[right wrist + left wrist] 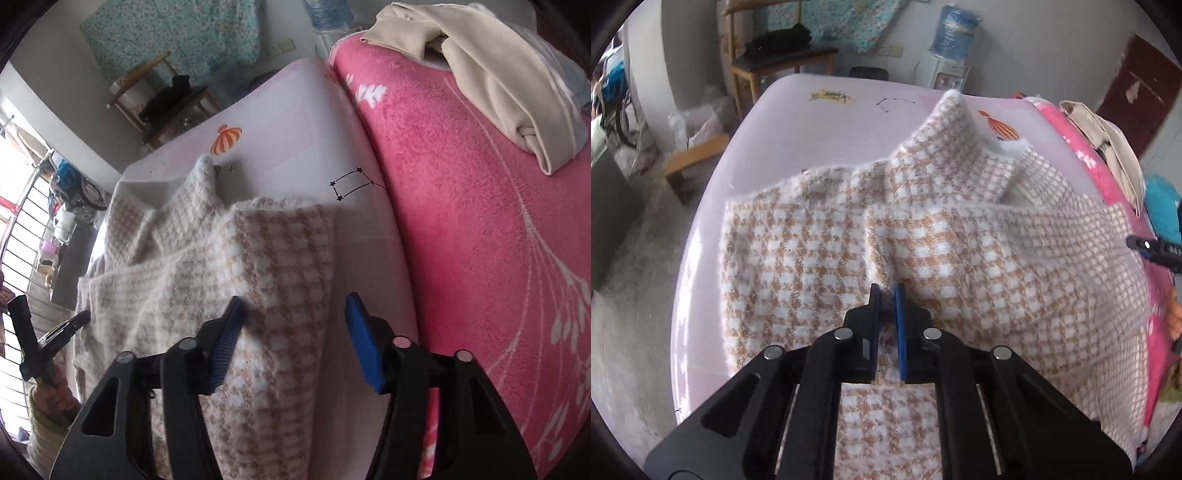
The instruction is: Fold large clothes
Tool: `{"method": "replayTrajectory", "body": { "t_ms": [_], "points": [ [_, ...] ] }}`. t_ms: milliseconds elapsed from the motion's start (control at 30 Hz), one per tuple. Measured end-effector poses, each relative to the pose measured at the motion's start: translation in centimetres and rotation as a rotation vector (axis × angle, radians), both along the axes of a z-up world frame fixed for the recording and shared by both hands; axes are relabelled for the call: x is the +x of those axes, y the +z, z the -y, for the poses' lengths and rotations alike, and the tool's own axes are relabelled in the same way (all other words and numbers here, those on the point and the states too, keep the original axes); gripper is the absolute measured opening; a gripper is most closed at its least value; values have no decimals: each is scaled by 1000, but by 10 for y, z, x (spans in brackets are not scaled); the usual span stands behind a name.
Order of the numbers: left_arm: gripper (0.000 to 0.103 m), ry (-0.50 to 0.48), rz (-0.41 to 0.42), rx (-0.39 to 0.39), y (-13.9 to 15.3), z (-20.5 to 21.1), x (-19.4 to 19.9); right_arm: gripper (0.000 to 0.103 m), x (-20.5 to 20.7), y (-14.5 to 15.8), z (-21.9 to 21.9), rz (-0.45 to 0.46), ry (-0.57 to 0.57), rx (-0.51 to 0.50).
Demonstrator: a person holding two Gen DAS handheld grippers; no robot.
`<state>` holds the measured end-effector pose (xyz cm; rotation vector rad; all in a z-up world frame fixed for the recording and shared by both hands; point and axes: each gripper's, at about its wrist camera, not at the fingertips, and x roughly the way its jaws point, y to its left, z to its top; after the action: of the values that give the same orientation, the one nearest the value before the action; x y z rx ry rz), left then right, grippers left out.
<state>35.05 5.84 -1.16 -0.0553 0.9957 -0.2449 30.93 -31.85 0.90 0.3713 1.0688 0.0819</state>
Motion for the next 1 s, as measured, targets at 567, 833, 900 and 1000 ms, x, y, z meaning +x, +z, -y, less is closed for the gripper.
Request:
{"method": "replayTrajectory", "body": {
  "t_ms": [567, 833, 900, 1000],
  "points": [
    [6, 14, 28, 45, -1, -11, -36, 42, -18, 35, 50, 111, -104, 48],
    [6, 29, 30, 60, -7, -6, -33, 42, 5, 14, 42, 35, -55, 100],
    [6, 30, 31, 59, -8, -5, -31, 42, 17, 6, 37, 15, -44, 138],
    [7, 24, 36, 58, -7, -6, -32, 20, 21, 5, 26, 32, -25, 128]
  ]
}}
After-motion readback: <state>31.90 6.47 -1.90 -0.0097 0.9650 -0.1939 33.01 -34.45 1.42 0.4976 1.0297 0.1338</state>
